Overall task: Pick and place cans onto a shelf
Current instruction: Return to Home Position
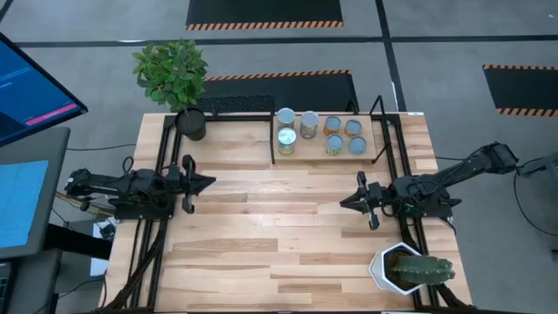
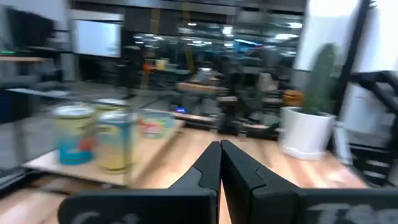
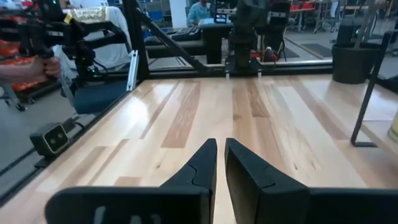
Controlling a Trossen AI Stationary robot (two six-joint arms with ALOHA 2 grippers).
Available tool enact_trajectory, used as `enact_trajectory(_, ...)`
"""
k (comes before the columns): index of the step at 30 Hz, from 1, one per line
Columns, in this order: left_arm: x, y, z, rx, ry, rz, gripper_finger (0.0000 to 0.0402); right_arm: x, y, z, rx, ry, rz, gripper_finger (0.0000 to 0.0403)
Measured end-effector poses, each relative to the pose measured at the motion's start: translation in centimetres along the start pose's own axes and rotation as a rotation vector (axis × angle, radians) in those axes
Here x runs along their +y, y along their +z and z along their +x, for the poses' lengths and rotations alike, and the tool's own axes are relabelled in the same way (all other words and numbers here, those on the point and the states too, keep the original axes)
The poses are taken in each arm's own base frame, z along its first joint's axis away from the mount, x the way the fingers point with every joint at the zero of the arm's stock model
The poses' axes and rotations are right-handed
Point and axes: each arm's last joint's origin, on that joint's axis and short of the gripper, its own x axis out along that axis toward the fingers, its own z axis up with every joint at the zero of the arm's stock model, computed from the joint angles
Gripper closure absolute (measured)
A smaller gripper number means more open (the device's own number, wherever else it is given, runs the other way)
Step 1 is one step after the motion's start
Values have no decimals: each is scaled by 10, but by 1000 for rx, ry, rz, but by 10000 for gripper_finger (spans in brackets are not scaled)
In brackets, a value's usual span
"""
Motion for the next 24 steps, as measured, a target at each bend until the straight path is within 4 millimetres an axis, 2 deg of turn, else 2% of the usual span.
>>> enact_trajectory(3,4,-2,1,18,54,-6,401,-1,0,0,-2,-6,-38,345)
enact_trajectory(20,6,-1,1,9,19,1,401,-13,4,0,-27,-31,-28,345)
enact_trajectory(24,6,0,1,4,18,-6,401,-18,4,-4,-18,-38,18,345)
